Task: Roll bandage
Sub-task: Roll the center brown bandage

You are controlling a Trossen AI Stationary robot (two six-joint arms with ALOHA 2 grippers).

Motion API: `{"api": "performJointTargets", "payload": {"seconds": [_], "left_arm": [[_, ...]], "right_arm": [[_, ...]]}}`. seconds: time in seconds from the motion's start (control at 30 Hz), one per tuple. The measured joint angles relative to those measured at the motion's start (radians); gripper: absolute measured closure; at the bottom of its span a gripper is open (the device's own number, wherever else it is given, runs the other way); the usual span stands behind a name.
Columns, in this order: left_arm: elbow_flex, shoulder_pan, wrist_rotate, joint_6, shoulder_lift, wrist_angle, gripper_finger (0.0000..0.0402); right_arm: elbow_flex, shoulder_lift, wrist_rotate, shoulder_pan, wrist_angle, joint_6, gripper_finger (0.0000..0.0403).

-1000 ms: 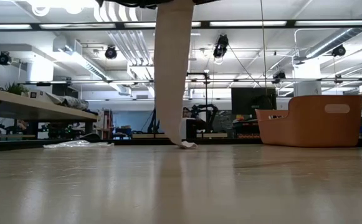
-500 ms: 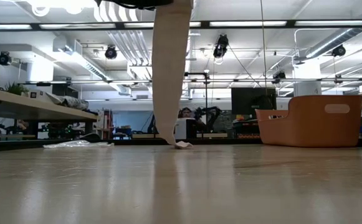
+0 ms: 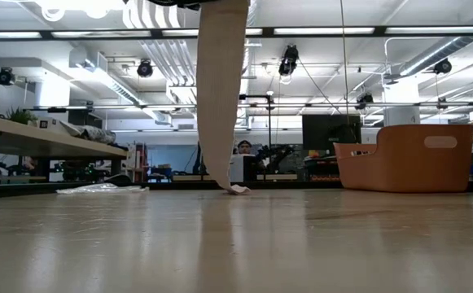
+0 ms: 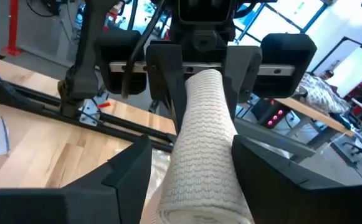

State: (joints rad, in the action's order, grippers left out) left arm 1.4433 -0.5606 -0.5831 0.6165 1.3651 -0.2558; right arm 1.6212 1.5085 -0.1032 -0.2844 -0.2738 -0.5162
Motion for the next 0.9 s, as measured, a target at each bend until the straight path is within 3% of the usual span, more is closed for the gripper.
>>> {"api": "performJointTargets", "payload": {"seconds": [0.43, 0.9], "left_arm": [[0.000, 0.001, -0.001, -0.030, -0.004, 0.004, 0.0297], [0.000, 0.001, -0.006, -0.019, -0.006, 0.005, 0.0293]], "right_arm": [[-0.003, 0.005, 0.050, 0.000, 0.008, -0.009, 0.0223], [-0.006, 0.016, 0.097, 0.002, 0.033, -0.039, 0.0162]]}}
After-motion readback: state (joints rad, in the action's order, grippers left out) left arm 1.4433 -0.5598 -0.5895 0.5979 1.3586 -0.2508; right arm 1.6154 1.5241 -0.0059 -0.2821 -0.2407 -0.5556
